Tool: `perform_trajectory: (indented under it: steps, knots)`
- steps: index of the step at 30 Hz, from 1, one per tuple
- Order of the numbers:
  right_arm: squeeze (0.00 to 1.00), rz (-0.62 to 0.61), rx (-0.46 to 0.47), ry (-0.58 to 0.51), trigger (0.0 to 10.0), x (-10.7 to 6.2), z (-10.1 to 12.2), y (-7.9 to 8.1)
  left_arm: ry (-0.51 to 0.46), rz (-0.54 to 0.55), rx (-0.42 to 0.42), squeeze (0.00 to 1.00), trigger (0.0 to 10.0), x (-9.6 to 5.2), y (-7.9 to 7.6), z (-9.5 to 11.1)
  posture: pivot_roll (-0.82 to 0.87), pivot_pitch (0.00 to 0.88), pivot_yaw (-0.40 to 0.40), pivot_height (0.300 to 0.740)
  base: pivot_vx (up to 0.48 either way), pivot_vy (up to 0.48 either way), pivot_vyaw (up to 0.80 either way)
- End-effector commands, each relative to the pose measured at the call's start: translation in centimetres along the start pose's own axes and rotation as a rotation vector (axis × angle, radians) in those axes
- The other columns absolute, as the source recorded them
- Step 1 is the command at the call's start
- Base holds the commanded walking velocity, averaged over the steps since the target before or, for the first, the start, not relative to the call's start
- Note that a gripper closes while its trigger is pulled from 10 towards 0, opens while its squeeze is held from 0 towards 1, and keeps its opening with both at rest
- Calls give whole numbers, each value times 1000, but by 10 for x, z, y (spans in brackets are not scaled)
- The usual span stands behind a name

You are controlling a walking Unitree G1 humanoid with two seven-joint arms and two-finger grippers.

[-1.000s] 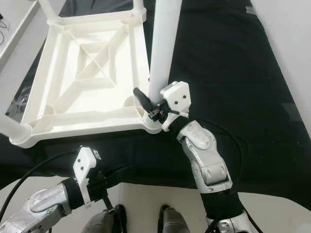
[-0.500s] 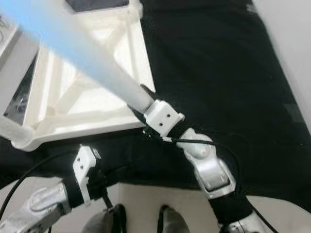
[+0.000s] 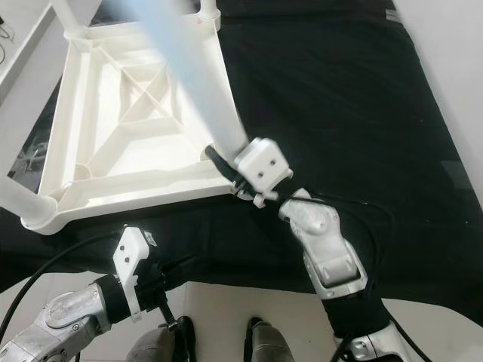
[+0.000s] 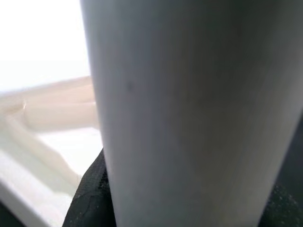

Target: Building children table

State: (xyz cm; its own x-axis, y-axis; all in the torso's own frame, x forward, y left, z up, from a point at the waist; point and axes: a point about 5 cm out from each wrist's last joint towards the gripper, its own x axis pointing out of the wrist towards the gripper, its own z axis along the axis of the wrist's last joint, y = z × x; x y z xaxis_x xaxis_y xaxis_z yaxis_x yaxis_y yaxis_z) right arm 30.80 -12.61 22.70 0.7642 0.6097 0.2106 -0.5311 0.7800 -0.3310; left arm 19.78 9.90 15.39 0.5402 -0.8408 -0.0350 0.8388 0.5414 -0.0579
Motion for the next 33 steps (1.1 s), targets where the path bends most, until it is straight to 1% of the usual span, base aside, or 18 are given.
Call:
perform_trajectory:
  steps: [1, 6, 9, 12, 15, 16, 17, 19, 20, 22, 24, 25, 26, 27, 29, 30, 32, 33]
  knots:
    - [0, -24, 192, 239, 10000, -10, -42, -3, 17, 0, -13, 0, 10000, -1, -2, -5, 76, 310, 19, 740, 0, 0, 0]
    - [0, 19, 211, 248, 10000, -8, -42, -2, 16, 1, -13, 0, 10000, -1, -2, -5, 78, 311, 18, 740, 0, 0, 0]
    - [0, 154, 148, 281, 10000, -10, -51, 4, 16, 2, -11, 0, 10000, -1, -2, -5, 84, 312, 22, 740, 0, 0, 0]
    - [0, 254, 99, 290, 10000, -9, -56, 4, 17, -1, -11, 0, 10000, -1, -3, -4, 90, 313, 24, 740, 0, 0, 0]
    - [0, 396, 91, 247, 10000, -5, -50, 7, 20, -5, -12, 0, 10000, -2, -4, -4, 97, 316, 23, 740, 0, 0, 0]
    - [0, 396, 91, 247, 10000, -5, -50, 7, 20, -5, -12, 0, 10000, -2, -4, -4, 97, 316, 23, 740, 0, 0, 0]
    - [0, 427, 91, 240, 10000, -4, -49, 8, 21, -6, -11, 0, 10000, -2, -4, -4, 97, 316, 23, 740, 0, 0, 0]
    - [0, 534, 126, 231, 10000, -3, -44, 11, 22, -4, -11, 0, 10000, -3, -4, -4, 107, 321, 23, 740, 0, 0, 0]
    - [0, 534, 126, 231, 10000, -3, -44, 11, 22, -4, -11, 0, 10000, -3, -4, -4, 107, 321, 23, 740, 0, 0, 0]
    - [0, 579, 144, 226, 10000, -3, -42, 12, 22, -3, -11, 0, 10000, -3, -4, -4, 107, 321, 23, 740, 0, 0, 0]
    - [0, 671, 207, 206, 10000, -3, -38, 13, 22, 0, -10, 0, 10000, -3, -5, -4, 113, 323, 20, 740, 0, 0, 0]
    - [0, 671, 207, 206, 10000, -3, -38, 13, 22, 0, -10, 0, 10000, -3, -5, -4, 113, 323, 20, 740, 0, 0, 0]
    - [0, 719, 263, 180, 10000, -2, -33, 13, 23, 0, -10, 0, 10000, -3, -5, -4, 113, 324, 19, 740, 0, 0, 0]
    - [0, 719, 263, 180, 10000, -2, -33, 13, 23, 0, -10, 0, 10000, -3, -5, -4, 113, 324, 19, 740, 0, 0, 0]
    - [0, 813, 333, 130, 10000, -2, -23, 13, 24, 1, -10, 0, 10000, -3, -5, -4, 113, 324, 16, 740, 0, 0, 0]
    - [0, 813, 333, 130, 10000, -2, -23, 13, 24, 1, -10, 0, 10000, -3, -5, -4, 113, 324, 16, 740, 0, 0, 0]
    - [0, 928, 386, 75, 10000, -6, -9, 21, 24, 3, -10, 0, 10000, -4, -5, -4, 112, 322, 15, 740, 0, 0, 0]
    - [0, 928, 386, 75, 10000, -6, -9, 21, 24, 3, -10, 0, 10000, -4, -5, -4, 112, 322, 15, 740, 0, 0, 0]
